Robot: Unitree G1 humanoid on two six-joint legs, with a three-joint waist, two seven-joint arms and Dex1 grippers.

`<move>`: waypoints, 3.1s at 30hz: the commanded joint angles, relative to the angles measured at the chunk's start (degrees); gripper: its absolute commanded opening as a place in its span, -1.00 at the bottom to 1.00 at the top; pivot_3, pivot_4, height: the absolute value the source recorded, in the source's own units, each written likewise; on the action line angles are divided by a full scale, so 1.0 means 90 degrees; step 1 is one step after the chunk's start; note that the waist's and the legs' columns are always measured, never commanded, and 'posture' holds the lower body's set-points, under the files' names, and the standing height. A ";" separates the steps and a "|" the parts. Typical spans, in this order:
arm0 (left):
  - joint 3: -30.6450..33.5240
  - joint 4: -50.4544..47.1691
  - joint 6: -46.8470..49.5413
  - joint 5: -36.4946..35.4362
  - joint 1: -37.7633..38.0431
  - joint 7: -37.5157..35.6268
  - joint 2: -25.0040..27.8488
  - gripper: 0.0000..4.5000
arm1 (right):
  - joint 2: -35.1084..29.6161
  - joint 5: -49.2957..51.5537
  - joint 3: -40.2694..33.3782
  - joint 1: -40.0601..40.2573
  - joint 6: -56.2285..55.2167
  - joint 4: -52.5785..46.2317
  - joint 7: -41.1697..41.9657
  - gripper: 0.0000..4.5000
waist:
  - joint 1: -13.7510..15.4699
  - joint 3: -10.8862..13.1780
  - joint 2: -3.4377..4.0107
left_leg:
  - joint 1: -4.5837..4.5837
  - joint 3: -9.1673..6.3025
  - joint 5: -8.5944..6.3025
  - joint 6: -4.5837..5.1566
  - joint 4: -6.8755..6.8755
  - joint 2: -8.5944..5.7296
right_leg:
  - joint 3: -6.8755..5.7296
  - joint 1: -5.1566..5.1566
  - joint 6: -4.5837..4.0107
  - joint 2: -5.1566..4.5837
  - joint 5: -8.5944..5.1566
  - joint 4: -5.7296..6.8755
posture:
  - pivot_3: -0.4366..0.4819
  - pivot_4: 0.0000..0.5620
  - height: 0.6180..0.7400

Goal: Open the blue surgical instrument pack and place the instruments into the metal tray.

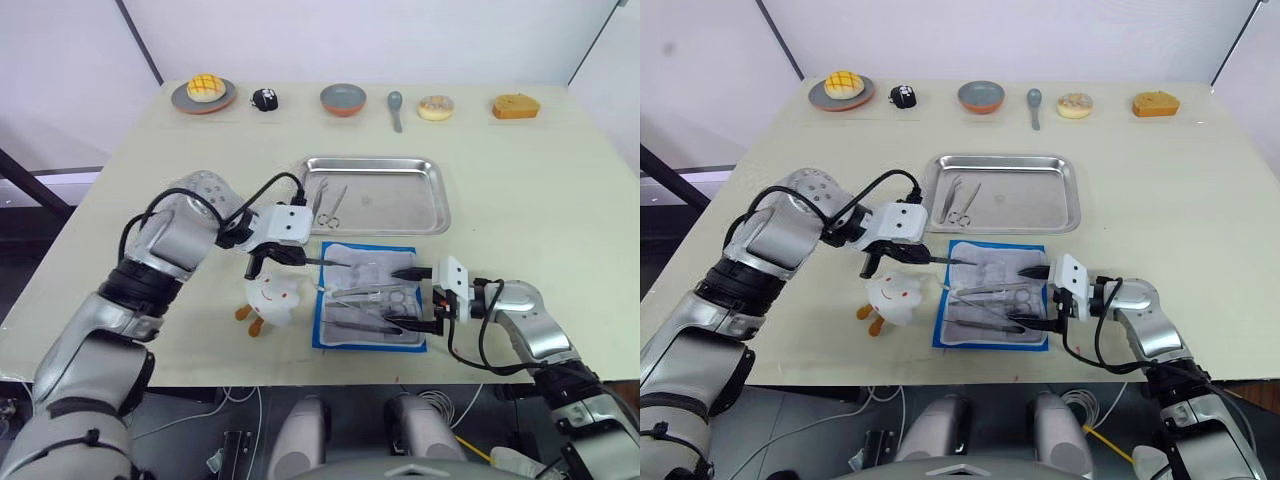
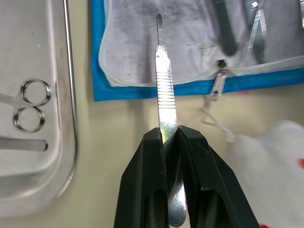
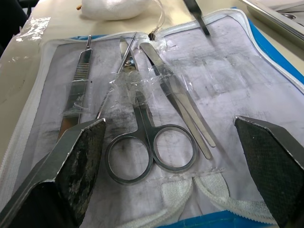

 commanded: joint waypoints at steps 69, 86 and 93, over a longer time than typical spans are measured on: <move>0.2580 0.0475 0.5062 -0.1269 -0.1154 0.8144 -0.5179 0.94 | -0.0158 -0.0053 0.0193 0.0209 0.0792 0.0006 0.0249 1.00 | 0.0017 -0.0001 -0.0007 | -0.0007 -0.0026 0.0014 -0.0030 0.0004 -0.0027 | -0.0018 0.0000 0.0007 -0.0034 0.0002 0.0014 | -0.05 -0.47 1.00; 0.2254 -0.2165 0.2151 -0.3301 0.1574 0.2882 -0.1819 0.94 | -0.0066 -0.0065 0.0182 0.0167 0.0677 0.0086 0.0223 1.00 | 0.0028 0.0000 -0.0003 | 0.0004 -0.0020 0.0007 -0.0017 -0.0015 -0.0016 | -0.0014 0.0001 -0.0019 -0.0029 0.0012 0.0001 | -0.05 -0.47 1.00; 0.2602 -0.2008 0.2029 -0.3940 0.2055 0.1478 -0.0619 0.94 | -0.0136 -0.0028 0.0115 0.0249 0.0670 -0.0035 0.0221 1.00 | 0.0019 0.0002 -0.0001 | 0.0000 -0.0018 0.0005 -0.0012 -0.0020 -0.0014 | -0.0015 0.0000 -0.0019 -0.0028 0.0011 -0.0009 | -0.05 -0.47 1.00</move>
